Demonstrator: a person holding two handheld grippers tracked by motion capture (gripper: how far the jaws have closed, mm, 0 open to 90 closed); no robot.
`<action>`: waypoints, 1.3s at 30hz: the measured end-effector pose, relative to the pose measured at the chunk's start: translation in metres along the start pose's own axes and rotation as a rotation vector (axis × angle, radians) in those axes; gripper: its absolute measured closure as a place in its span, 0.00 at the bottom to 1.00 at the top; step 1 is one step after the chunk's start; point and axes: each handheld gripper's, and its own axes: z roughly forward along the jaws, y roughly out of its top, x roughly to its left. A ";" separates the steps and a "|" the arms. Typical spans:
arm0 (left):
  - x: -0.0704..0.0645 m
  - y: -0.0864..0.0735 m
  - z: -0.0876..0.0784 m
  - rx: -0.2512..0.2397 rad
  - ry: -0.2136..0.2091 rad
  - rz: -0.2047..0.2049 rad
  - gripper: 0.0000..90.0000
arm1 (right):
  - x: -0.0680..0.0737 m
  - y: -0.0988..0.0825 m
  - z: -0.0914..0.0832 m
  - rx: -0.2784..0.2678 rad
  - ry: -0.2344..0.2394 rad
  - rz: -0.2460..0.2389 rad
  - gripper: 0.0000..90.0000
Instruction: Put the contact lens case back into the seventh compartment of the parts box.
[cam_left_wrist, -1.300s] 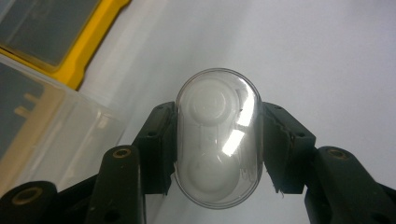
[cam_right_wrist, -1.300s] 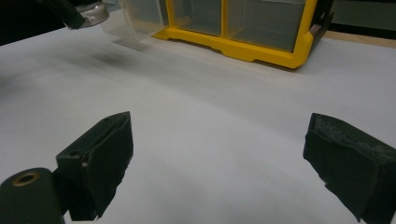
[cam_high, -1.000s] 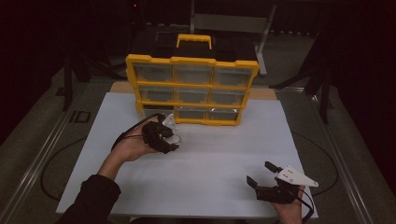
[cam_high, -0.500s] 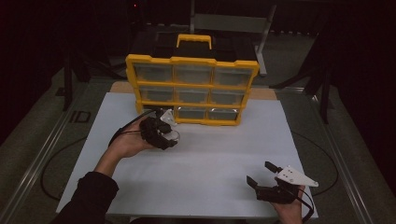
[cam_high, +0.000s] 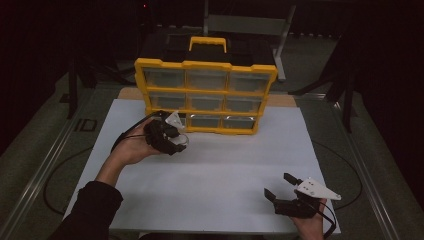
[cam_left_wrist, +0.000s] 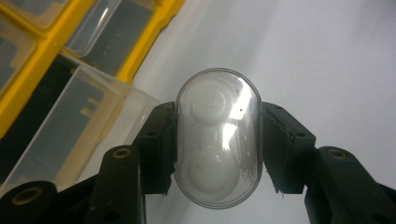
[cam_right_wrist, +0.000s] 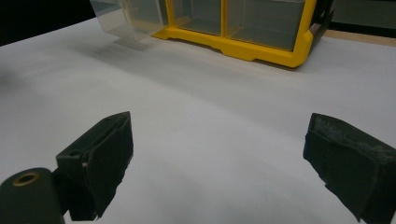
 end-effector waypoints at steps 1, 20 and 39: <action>0.001 0.000 -0.001 0.000 0.003 -0.001 0.55 | 0.000 0.000 0.000 0.000 0.001 0.001 0.09; 0.024 -0.005 -0.013 0.011 0.079 -0.053 0.55 | 0.000 0.000 0.000 0.000 0.002 0.001 0.09; 0.046 -0.010 -0.007 0.035 0.145 -0.140 0.55 | 0.000 0.000 0.000 0.002 0.002 0.002 0.09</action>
